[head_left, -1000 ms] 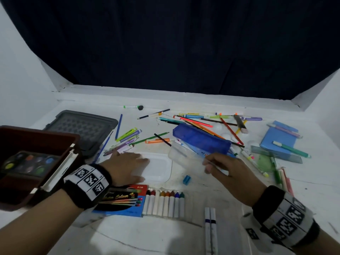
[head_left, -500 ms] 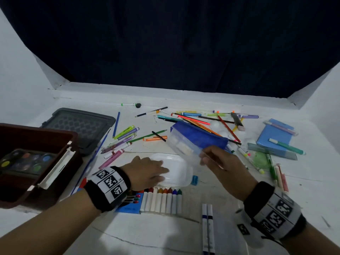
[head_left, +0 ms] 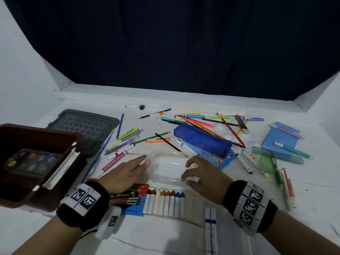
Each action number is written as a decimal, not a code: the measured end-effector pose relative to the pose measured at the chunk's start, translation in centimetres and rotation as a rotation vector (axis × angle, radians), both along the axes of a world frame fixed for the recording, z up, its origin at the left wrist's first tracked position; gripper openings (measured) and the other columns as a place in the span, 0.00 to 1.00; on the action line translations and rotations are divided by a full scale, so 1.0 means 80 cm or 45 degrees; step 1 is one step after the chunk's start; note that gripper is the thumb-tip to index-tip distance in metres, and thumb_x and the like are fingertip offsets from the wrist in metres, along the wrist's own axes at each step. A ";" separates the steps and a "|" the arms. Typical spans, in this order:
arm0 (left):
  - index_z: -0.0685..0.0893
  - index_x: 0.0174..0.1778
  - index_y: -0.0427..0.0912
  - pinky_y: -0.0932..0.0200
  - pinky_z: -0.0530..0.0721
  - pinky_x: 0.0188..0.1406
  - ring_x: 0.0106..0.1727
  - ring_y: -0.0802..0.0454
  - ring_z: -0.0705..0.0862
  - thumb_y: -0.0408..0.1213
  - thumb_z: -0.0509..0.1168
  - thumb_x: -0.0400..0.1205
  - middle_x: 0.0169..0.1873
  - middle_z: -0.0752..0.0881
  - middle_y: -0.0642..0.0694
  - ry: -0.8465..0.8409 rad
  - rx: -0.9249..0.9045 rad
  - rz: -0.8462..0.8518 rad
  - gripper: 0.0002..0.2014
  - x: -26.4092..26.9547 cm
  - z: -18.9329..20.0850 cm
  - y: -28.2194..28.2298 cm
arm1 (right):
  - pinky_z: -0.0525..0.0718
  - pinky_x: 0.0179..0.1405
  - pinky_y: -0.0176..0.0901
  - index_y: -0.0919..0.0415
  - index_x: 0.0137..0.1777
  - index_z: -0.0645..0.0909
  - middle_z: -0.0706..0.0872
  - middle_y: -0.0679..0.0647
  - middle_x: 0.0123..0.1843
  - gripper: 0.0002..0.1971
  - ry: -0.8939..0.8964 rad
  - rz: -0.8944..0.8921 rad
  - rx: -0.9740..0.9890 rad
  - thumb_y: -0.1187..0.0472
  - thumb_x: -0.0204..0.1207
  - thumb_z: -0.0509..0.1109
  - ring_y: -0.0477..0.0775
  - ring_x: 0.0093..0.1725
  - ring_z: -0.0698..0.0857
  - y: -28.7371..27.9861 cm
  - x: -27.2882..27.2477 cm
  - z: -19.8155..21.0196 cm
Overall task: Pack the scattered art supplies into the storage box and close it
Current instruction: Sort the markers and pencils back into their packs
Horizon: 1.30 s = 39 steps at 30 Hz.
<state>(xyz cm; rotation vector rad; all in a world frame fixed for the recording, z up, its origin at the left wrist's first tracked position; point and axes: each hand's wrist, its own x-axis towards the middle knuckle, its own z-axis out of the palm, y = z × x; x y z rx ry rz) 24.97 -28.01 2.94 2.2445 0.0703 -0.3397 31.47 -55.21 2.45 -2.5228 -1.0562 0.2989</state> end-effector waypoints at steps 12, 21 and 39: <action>0.61 0.81 0.62 0.54 0.84 0.64 0.59 0.58 0.88 0.43 0.65 0.86 0.67 0.86 0.53 0.191 0.032 0.036 0.29 0.010 0.002 -0.005 | 0.82 0.59 0.40 0.43 0.55 0.83 0.77 0.40 0.61 0.13 0.145 -0.351 0.392 0.52 0.71 0.78 0.39 0.59 0.78 0.003 0.023 0.011; 0.54 0.85 0.61 0.51 0.85 0.65 0.63 0.54 0.84 0.41 0.65 0.86 0.70 0.79 0.49 0.209 0.016 0.051 0.36 0.016 -0.007 -0.005 | 0.83 0.62 0.45 0.51 0.77 0.70 0.82 0.50 0.56 0.27 0.496 -0.507 0.073 0.53 0.78 0.72 0.52 0.58 0.82 0.004 0.039 -0.006; 0.78 0.71 0.56 0.62 0.80 0.47 0.50 0.61 0.85 0.51 0.69 0.83 0.50 0.87 0.57 -0.190 0.120 0.203 0.21 0.087 0.034 0.022 | 0.82 0.56 0.45 0.50 0.63 0.76 0.84 0.50 0.52 0.17 0.236 -0.481 0.095 0.46 0.78 0.71 0.50 0.52 0.83 0.014 0.088 0.009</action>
